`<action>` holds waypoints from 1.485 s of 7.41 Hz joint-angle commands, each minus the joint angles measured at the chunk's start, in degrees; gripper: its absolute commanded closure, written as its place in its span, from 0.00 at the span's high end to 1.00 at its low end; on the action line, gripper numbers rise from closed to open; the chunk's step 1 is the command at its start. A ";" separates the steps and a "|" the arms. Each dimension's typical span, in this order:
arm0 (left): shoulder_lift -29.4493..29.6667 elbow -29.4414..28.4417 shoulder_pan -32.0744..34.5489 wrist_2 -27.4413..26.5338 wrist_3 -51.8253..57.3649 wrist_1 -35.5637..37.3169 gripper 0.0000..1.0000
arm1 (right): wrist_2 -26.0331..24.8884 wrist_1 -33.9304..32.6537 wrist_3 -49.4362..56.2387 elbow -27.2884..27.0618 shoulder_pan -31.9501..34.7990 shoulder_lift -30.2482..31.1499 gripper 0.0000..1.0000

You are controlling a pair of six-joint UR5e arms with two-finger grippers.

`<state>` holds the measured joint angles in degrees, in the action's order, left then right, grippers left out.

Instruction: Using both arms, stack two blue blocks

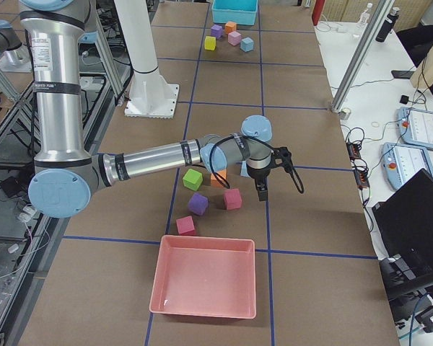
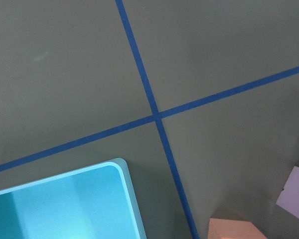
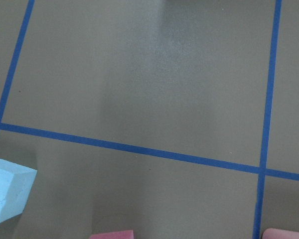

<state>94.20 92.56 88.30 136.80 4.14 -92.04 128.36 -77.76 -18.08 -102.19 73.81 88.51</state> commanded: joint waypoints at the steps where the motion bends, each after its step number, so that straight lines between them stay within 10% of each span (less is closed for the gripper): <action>1: 2.82 0.08 -3.02 0.13 -6.22 -0.07 1.00 | -0.13 -2.03 -1.25 0.50 -5.83 -2.98 1.00; 6: 5.47 -0.36 -7.61 -0.31 -10.56 -0.25 1.00 | 0.22 -0.82 -29.25 1.20 -14.57 -8.96 1.00; 11: 5.47 -0.45 -8.93 -0.39 -10.91 -0.51 1.00 | -4.44 -0.55 -27.38 5.16 -19.49 -11.69 1.00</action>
<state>99.66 92.08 79.37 136.47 -6.78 -92.54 124.78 -78.33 -46.84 -97.40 54.92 77.18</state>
